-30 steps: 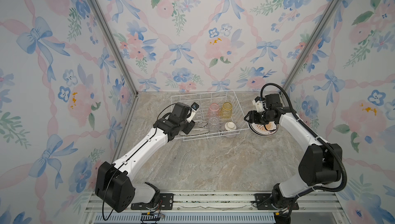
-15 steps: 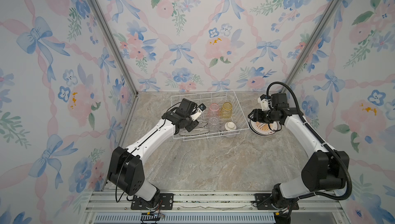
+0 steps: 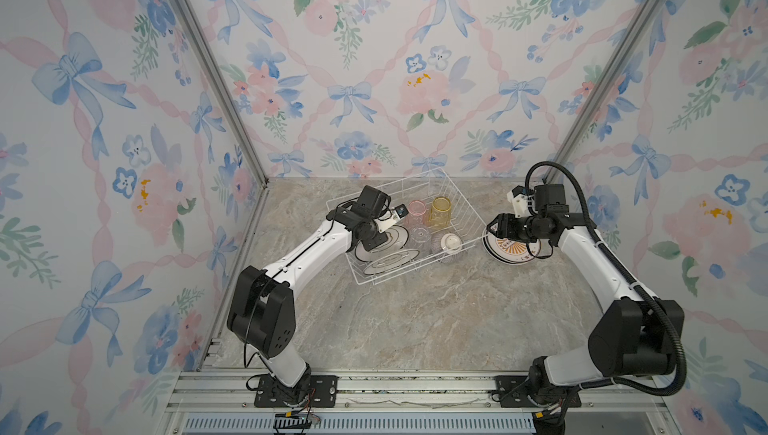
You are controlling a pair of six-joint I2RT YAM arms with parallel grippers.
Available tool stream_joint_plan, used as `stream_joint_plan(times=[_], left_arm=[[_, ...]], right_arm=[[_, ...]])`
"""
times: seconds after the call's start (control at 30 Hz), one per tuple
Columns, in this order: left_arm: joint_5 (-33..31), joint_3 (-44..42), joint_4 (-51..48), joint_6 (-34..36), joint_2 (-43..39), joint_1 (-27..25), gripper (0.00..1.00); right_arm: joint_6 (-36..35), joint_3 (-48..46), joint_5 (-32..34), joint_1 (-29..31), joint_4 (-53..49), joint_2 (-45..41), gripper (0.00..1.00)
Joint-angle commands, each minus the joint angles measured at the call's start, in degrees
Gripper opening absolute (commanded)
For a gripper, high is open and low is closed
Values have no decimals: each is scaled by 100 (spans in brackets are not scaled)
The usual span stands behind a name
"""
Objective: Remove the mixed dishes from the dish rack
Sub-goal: 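Reach the left gripper into the rack toward the white plate with black print, then grasp and lift the white black-printed plate with the left gripper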
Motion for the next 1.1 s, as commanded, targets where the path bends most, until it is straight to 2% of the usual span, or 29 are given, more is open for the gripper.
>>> stream_joint_plan(times=[0.0,0.3,0.67,1.0,1.07], left_arm=[[-124,47,-130,-175,176,60,0],[-364,175,-121,-189,126,63,0],[-530,536,-91,-462,-602,77,0],[-128,934,-94,-1181,-1087,385,0],[219,1035,-97,-1452,-1168,543,0]], right_arm=[[59,-80,-121,-45,60,-121,61],[100,-62,-194,-40,91,-117,61],[143,-81,-273,3,122,-169,61],[187,-79,-649,186,249,-260,61],[227,-122,-894,197,368,-315,61]])
